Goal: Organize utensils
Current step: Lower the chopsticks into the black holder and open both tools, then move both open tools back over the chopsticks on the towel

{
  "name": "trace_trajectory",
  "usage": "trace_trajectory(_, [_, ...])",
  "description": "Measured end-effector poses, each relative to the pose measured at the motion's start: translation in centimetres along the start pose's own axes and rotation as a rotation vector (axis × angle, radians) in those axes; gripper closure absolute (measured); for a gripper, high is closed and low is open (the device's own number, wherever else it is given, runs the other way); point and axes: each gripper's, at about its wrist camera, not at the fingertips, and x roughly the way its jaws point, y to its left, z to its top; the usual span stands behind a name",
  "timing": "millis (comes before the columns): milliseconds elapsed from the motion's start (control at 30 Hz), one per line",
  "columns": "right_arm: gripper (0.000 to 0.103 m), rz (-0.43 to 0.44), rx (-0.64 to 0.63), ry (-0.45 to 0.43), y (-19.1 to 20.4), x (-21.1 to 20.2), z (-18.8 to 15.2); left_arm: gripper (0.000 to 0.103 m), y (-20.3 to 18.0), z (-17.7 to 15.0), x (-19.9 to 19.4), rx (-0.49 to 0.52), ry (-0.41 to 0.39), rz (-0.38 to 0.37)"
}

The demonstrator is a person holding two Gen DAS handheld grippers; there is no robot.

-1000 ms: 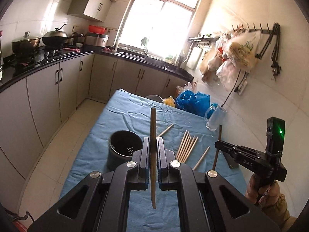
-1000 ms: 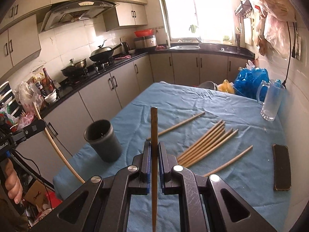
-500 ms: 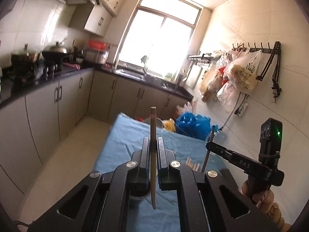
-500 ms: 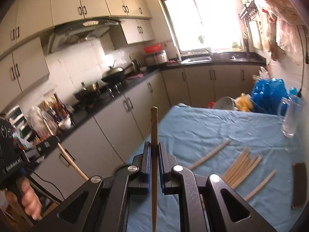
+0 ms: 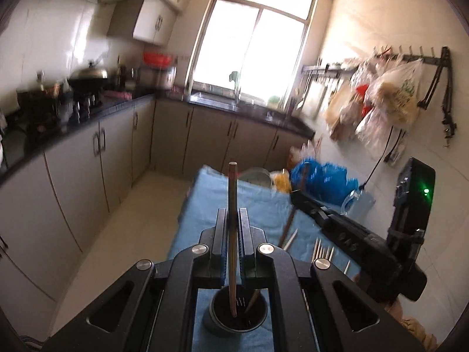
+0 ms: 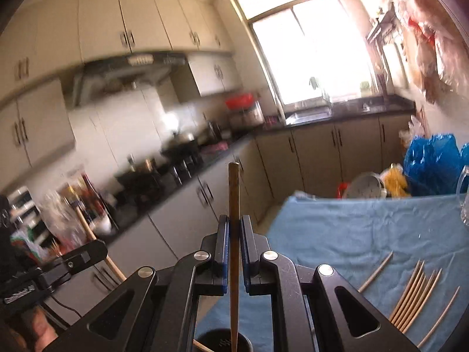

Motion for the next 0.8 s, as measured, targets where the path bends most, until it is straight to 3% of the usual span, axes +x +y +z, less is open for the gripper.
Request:
trace_trajectory(167, [0.095, -0.020, -0.004, 0.136, -0.7, 3.0, -3.2, 0.097, 0.0, -2.4, 2.6, 0.007, 0.068, 0.022])
trace_trajectory(300, [0.094, -0.015, -0.004, 0.171, -1.2, 3.3, -4.6, 0.096, -0.2, -3.3, 2.0, 0.017, 0.052, 0.029])
trace_trajectory(367, [0.085, -0.012, -0.011, 0.180, -1.2, 3.3, -4.8, 0.087, -0.4, -3.3, 1.5, 0.031, 0.038, 0.045])
trace_trajectory(433, [0.056, -0.014, -0.014, 0.172, -1.3, 3.0, -4.9, 0.073, -0.6, -3.5, 0.6, 0.036, 0.017, 0.063])
trace_trajectory(467, [0.052, -0.015, -0.009, 0.158, -1.4, 2.6, -4.8, 0.069, -0.7, -3.5, 0.1, 0.037, 0.008, 0.070])
trace_trajectory(667, [0.051, -0.031, 0.013, 0.116, -2.5, -0.1, -4.2, 0.067, -1.6, -4.2, -3.3, 0.051, -0.056, 0.113])
trace_trajectory(800, [0.043, -0.075, 0.030, 0.088, -4.5, -3.1, -4.6, 0.061, -2.9, -5.1, -5.5, 0.055, -0.083, 0.109])
